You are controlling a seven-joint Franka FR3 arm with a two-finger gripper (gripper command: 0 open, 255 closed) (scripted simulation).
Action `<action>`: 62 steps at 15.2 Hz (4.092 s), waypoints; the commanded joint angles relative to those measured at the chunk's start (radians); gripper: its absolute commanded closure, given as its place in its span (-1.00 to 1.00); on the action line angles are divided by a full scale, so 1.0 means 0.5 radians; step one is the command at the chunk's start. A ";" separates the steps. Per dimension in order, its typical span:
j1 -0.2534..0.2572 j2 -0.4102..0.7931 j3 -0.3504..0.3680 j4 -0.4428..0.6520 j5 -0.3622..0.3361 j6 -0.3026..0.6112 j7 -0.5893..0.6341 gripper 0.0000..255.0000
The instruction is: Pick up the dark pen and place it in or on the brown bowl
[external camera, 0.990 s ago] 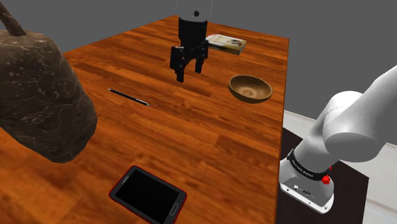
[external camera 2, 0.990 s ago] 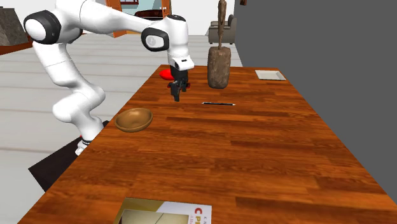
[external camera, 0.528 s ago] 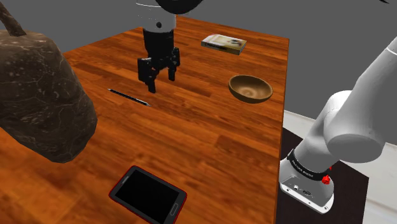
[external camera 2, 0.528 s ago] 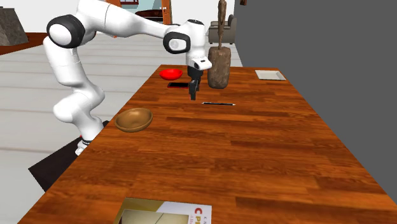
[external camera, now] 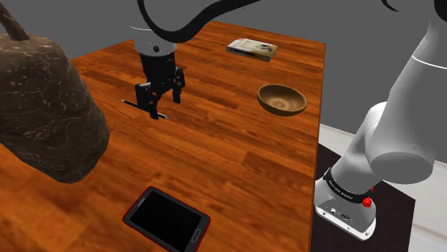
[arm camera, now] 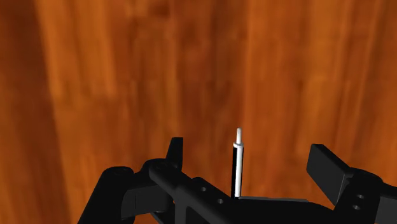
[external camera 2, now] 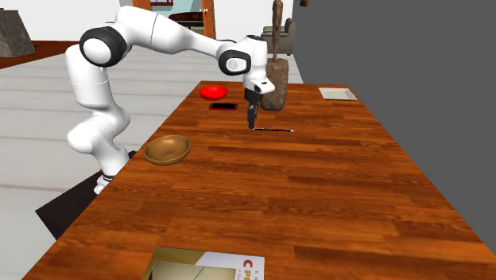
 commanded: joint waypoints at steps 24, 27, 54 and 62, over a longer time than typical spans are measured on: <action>0.005 0.014 0.002 -0.025 -0.006 0.039 0.007 1.00; 0.004 -0.003 0.003 0.035 0.001 -0.037 0.006 1.00; -0.122 -0.765 -0.146 -0.324 0.230 -0.420 -0.316 1.00; -0.157 -1.346 -0.355 -0.829 0.269 -0.515 -0.590 1.00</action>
